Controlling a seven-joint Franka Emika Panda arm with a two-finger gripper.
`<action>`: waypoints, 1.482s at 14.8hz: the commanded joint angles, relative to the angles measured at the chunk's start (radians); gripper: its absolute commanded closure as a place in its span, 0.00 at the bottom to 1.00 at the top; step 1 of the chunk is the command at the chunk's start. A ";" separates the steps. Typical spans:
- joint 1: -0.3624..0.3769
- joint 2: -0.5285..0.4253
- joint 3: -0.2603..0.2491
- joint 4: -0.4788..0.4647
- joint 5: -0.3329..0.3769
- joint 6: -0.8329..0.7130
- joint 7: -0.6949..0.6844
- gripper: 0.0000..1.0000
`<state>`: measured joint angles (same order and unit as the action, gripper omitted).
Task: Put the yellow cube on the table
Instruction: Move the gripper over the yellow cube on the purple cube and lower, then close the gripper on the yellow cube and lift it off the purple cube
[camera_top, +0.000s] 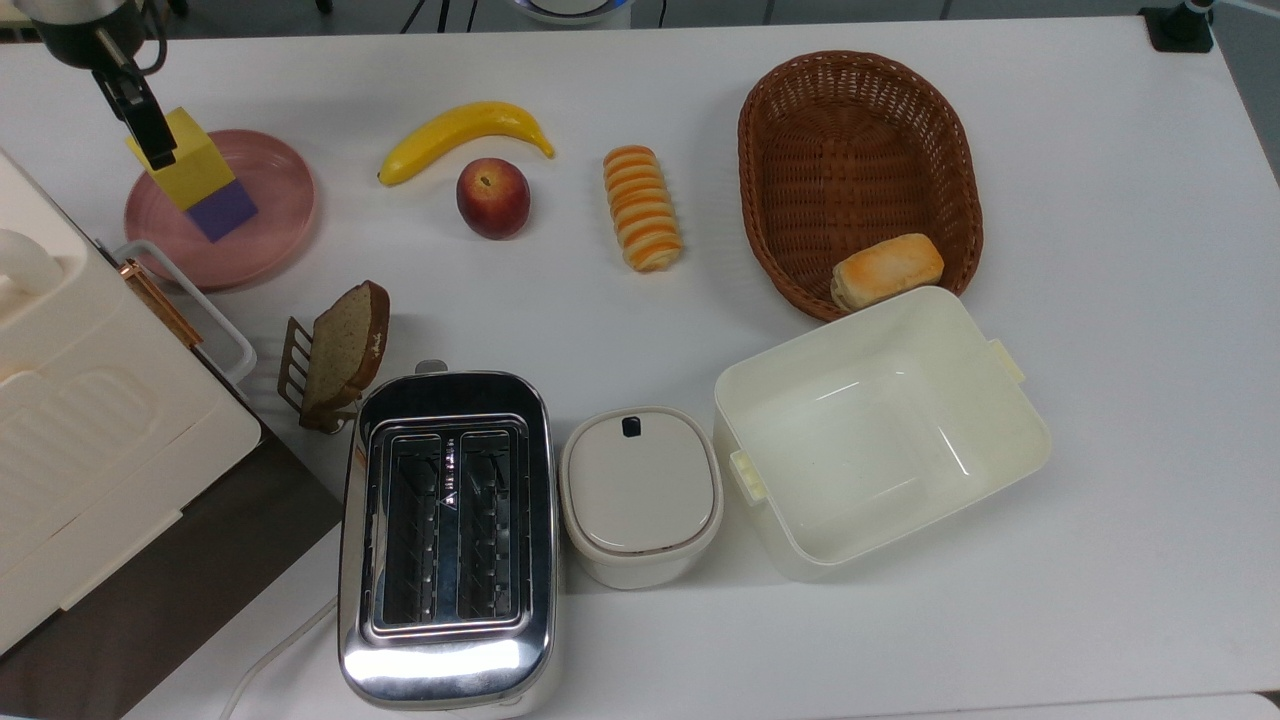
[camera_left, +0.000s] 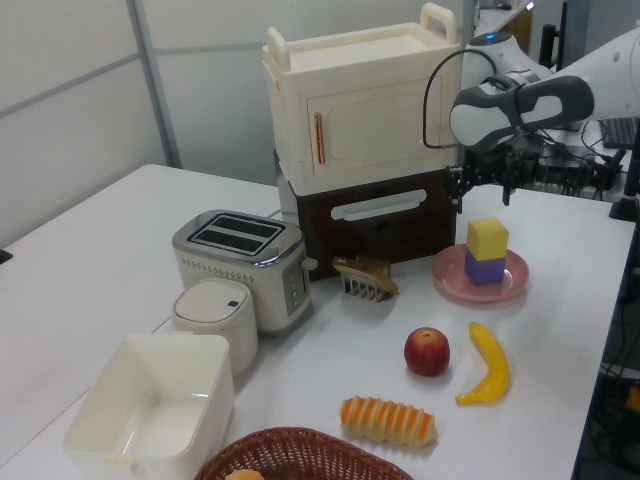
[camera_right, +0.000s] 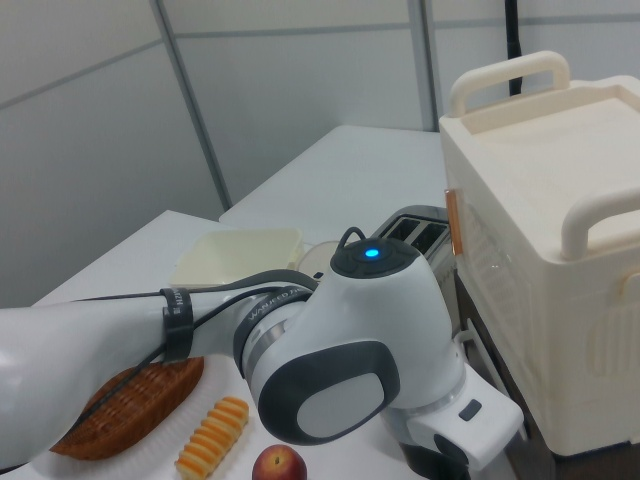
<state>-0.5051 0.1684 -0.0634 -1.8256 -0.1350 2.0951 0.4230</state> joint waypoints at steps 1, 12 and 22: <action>0.010 -0.012 -0.003 -0.034 -0.015 0.026 0.008 0.00; 0.017 0.023 0.001 -0.109 -0.015 0.129 0.000 0.00; 0.019 -0.004 0.001 -0.109 -0.017 0.148 -0.024 0.80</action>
<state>-0.4956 0.2043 -0.0574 -1.9141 -0.1358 2.2235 0.4180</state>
